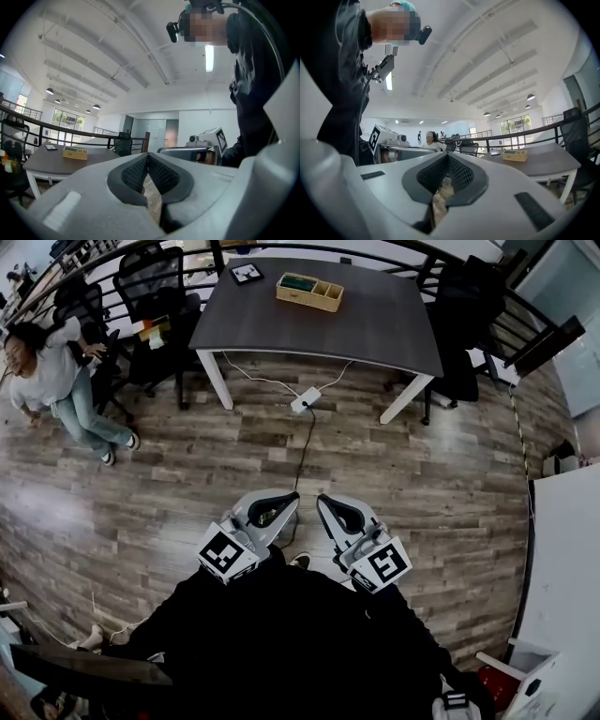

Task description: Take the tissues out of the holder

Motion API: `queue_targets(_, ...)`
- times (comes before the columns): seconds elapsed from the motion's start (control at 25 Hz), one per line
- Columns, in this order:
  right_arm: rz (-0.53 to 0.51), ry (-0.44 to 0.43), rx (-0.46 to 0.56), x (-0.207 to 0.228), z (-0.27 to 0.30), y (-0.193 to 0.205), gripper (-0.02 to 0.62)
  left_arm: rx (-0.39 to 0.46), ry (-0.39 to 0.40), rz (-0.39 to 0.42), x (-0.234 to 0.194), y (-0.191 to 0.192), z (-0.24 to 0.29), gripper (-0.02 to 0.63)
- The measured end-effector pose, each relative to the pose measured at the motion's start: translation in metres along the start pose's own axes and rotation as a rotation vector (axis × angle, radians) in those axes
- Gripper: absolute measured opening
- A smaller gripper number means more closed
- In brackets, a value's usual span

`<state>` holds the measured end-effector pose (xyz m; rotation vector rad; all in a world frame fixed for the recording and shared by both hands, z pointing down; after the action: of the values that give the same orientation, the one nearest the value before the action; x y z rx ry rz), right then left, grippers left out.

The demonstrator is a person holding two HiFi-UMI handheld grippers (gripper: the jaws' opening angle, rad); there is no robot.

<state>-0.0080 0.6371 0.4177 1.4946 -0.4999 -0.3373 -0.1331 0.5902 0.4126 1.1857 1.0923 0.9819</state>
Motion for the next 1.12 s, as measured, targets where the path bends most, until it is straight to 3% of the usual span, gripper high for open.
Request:
queue_targets(0.72,-0.024,0.019,-0.034,0.101,0.18,-0.023,0.003,0.024,0.101,0.035,-0.198,-0.035,0.05,0.008)
queue_targets(1.12,-0.01,0.027,-0.025,0.146,0.234,-0.024,0.003,0.033,0.09,-0.029,-0.269,-0.04,0.074,0.008)
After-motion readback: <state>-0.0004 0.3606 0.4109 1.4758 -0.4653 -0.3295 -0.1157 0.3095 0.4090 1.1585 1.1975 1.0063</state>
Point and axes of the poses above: the fingertips, and each gripper's own axes: z forward along the fingers, x to its right, y out of its underside, the point moved 6 cm from there along -z, backward along the fingers, and after that the axes turned 3 degrees about y, right-handed, at the moved point
